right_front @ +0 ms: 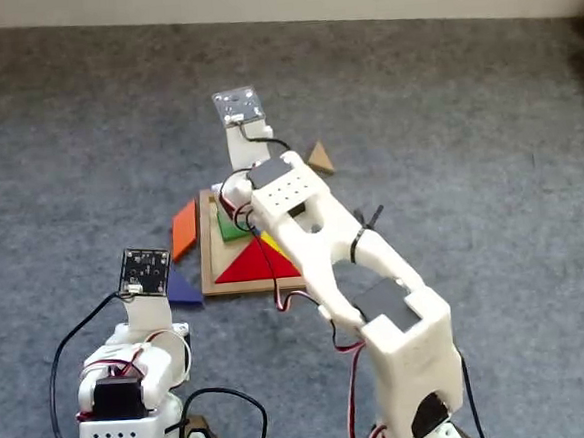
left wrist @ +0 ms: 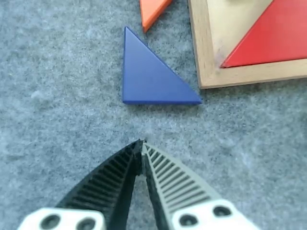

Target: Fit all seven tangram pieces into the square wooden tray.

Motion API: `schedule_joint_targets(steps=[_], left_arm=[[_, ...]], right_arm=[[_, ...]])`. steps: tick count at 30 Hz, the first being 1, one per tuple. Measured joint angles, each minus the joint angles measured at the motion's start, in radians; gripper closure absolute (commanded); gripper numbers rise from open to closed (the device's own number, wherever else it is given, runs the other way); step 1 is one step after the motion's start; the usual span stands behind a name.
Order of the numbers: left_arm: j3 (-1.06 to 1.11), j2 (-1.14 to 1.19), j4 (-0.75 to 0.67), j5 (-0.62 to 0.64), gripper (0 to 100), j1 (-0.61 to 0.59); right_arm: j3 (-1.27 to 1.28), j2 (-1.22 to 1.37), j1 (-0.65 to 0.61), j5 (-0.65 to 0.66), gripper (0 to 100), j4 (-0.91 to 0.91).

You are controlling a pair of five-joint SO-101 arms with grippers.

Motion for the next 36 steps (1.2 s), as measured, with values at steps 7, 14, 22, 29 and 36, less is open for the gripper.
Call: schedule_joint_targets(steps=[7, 14, 22, 29, 36], left_arm=[[0.000, 0.000, 0.000, 0.000, 99, 0.000], [0.000, 0.000, 0.000, 0.000, 99, 0.000], [0.000, 0.000, 0.000, 0.000, 99, 0.000], [0.000, 0.000, 0.000, 0.000, 99, 0.000], [0.000, 0.000, 0.000, 0.000, 99, 0.000]], right_arm=[[-0.038, 0.060, 0.000, -0.003, 75.7, -0.002], [-0.041, 0.060, 0.000, -0.003, 85.4, 0.049], [-0.041, 0.058, 0.014, 0.077, 86.1, 0.060], [-0.041, 0.057, 0.020, 0.258, 86.1, 0.066], [-0.037, 0.020, 0.021, 0.400, 86.1, 0.066]])
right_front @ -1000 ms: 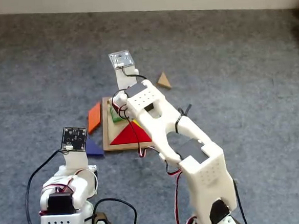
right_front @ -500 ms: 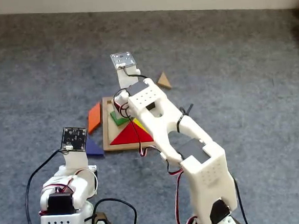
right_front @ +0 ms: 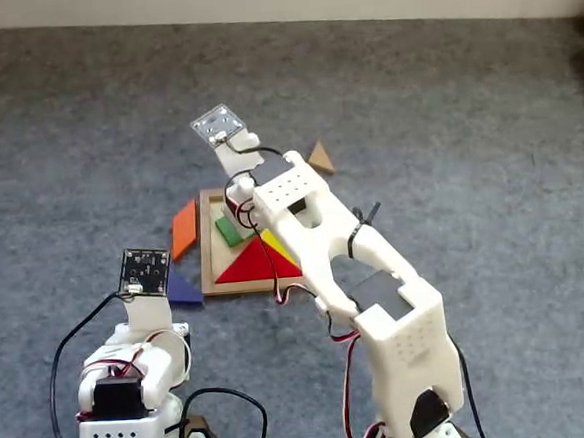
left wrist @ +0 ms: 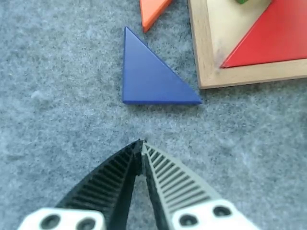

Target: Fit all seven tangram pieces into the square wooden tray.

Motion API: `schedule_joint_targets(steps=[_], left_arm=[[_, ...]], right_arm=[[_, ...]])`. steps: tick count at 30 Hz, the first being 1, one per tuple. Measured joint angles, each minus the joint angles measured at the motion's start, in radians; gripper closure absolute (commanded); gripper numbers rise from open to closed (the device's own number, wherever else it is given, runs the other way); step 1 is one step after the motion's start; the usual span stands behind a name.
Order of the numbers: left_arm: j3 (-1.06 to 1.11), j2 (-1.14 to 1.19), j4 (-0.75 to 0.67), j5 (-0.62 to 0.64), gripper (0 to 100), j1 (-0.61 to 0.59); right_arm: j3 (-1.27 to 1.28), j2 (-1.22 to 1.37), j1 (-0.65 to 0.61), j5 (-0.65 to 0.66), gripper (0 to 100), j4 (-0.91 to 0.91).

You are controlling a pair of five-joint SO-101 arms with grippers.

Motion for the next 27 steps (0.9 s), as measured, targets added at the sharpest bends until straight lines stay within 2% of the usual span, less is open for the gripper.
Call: schedule_joint_targets(steps=[5, 15, 19, 27], left_arm=[[0.000, 0.000, 0.000, 0.000, 99, 0.000], [0.000, 0.000, 0.000, 0.000, 99, 0.000], [0.000, 0.000, 0.000, 0.000, 99, 0.000], [0.000, 0.000, 0.000, 0.000, 99, 0.000]], right_arm=[[0.000, -0.089, 0.002, 0.017, 86.1, 0.064], [0.031, -0.420, 0.025, 0.023, 86.1, 0.381], [0.138, -0.575, 0.075, 0.025, 86.1, 0.443], [0.494, -0.910, 0.204, 0.025, 86.3, 0.446]])
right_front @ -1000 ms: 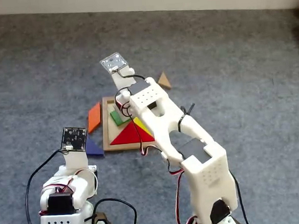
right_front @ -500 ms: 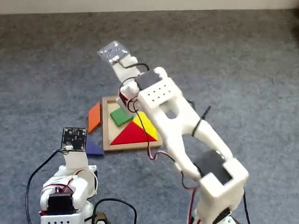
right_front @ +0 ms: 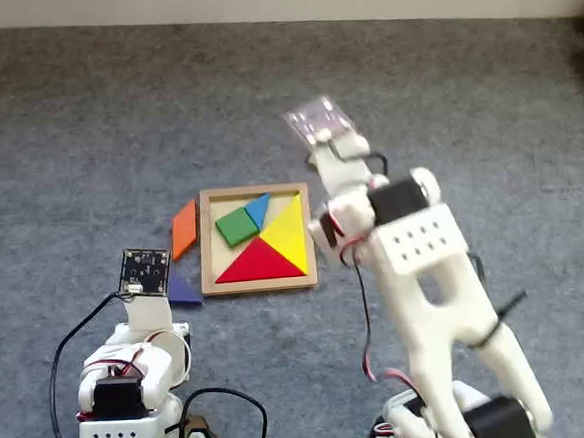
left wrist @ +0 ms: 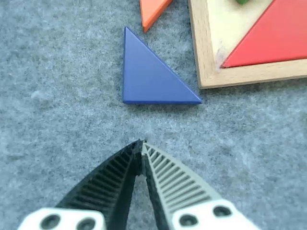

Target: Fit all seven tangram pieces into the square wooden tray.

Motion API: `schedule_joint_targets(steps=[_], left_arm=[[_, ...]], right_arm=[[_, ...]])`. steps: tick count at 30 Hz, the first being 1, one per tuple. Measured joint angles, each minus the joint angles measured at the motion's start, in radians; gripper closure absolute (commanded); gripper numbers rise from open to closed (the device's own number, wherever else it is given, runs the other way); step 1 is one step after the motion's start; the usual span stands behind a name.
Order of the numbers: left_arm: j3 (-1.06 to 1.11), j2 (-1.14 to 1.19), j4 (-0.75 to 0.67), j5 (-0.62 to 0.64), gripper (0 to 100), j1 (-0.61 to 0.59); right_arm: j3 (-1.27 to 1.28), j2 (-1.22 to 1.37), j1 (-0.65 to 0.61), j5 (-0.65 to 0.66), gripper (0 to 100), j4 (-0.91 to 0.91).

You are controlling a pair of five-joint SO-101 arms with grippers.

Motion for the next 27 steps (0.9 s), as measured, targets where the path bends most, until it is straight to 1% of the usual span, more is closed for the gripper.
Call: schedule_joint_targets(steps=[2, 6, 11, 16, 21, 23, 25, 27], left_arm=[[0.000, 0.000, 0.000, 0.000, 99, 0.000], [0.000, 0.000, 0.000, 0.000, 99, 0.000], [0.000, 0.000, 0.000, 0.000, 99, 0.000], [0.000, 0.000, 0.000, 0.000, 99, 0.000], [0.000, 0.000, 0.000, 0.000, 99, 0.015], [0.000, 0.000, 0.000, 0.000, 99, 0.028], [-0.021, 0.000, 0.000, 0.002, 99, 0.025], [-0.064, 0.000, 0.000, -0.005, 99, -0.006]], right_arm=[[0.089, -0.081, 0.017, 0.000, 89.4, 0.000], [0.245, -0.239, 0.074, 0.015, 99.4, -0.008], [0.454, -0.428, 0.184, 0.124, 99.3, -0.058], [0.667, -0.589, 0.316, 0.207, 99.3, -0.164], [0.859, -0.746, 0.399, 0.227, 99.3, -0.259], [0.922, -0.802, 0.408, 0.227, 99.3, -0.282], [0.982, -0.859, 0.417, 0.227, 99.3, -0.304], [1.031, -0.913, 0.436, 0.227, 99.3, -0.321]])
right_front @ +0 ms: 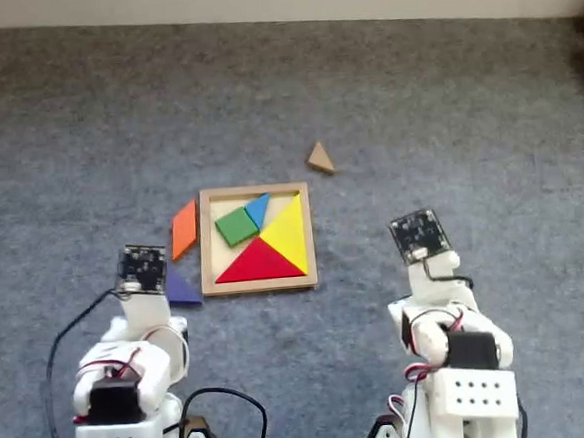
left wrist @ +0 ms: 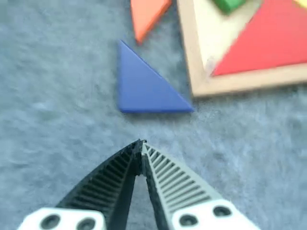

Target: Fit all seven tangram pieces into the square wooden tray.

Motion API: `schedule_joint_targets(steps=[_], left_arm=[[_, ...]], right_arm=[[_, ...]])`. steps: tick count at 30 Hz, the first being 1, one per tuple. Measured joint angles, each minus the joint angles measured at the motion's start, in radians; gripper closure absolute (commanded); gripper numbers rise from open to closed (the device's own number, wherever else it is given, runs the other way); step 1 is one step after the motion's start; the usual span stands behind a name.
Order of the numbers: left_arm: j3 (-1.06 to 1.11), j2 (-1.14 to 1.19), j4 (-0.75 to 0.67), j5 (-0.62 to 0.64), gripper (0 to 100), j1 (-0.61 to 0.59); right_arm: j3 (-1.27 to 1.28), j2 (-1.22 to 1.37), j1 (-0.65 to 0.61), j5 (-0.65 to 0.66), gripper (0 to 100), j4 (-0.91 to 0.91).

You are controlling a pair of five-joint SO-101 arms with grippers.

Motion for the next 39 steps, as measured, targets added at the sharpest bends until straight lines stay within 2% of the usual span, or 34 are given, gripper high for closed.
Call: schedule_joint_targets(steps=[2, 7, 10, 16, 20, 24, 35, 39], left_arm=[[-0.071, 0.000, 0.000, -0.035, 99, -0.026], [-0.252, 0.000, 0.000, -0.330, 99, -0.066], [-0.339, 0.000, 0.000, -0.413, 98, -0.066], [-0.512, 0.057, 0.000, -0.431, 91, -0.066], [-0.634, 0.269, 0.000, -0.431, 84, -0.068], [-0.770, 0.549, 0.000, -0.431, 79, -0.061], [-1.049, 1.180, -0.002, -0.431, 79, 0.144], [-1.145, 1.372, -0.074, -0.374, 77, 0.196]], right_arm=[[0.044, -0.054, 0.017, 0.000, 99.3, -0.012], [0.170, -0.209, 0.021, 0.000, 99.3, -0.017], [0.252, -0.308, 0.025, 0.000, 99.3, -0.017], [0.262, -0.463, 0.023, -0.005, 99.3, 0.021], [0.262, -0.466, 0.025, -0.106, 99.3, 0.046], [0.262, -0.466, 0.025, -0.133, 99.3, 0.046], [0.262, -0.466, 0.025, -0.135, 99.3, 0.044], [0.262, -0.466, 0.025, -0.135, 99.3, 0.044]])
